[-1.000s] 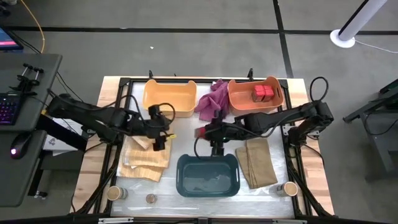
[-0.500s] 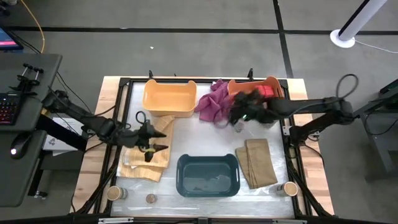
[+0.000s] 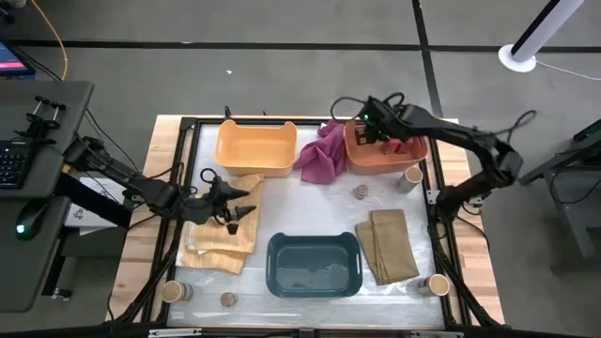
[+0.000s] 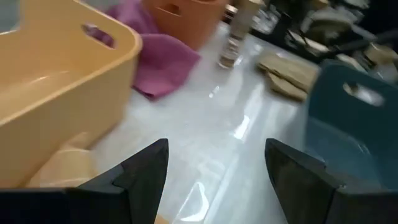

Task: Sort spices by type
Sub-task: Put the red seasoning can into the orange bin

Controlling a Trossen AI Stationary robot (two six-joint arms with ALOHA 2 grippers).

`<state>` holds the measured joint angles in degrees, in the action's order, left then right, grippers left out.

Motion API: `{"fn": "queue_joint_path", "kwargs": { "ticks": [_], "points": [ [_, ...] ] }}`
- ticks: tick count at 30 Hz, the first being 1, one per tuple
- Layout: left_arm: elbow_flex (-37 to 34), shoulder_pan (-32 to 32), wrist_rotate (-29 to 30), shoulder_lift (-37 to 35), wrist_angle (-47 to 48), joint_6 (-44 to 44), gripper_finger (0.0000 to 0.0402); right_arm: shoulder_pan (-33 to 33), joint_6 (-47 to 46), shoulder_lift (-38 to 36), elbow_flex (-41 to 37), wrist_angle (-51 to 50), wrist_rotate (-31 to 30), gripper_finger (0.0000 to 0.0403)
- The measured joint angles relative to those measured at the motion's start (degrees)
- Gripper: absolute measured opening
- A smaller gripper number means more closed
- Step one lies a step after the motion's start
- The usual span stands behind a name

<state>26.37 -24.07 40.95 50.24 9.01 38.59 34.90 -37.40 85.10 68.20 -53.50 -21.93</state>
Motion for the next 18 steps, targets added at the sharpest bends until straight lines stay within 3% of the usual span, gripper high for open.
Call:
{"fn": "queue_joint_path", "kwargs": {
  "ticks": [5,11,18],
  "points": [
    [0.0,3.5,1.5,0.0,0.0,6.4,0.0249,4.5,6.3,6.0,0.0,3.1,1.9,0.0214],
    [0.0,6.0,1.4,0.0,0.0,8.7,0.0249,6.3,5.9,8.0,0.0,3.0,3.8,0.0214],
    [0.0,9.4,-6.1,-0.7,0.4,7.2,0.0249,7.9,1.1,8.3,0.1,3.1,4.9,0.0218]
  ]
}}
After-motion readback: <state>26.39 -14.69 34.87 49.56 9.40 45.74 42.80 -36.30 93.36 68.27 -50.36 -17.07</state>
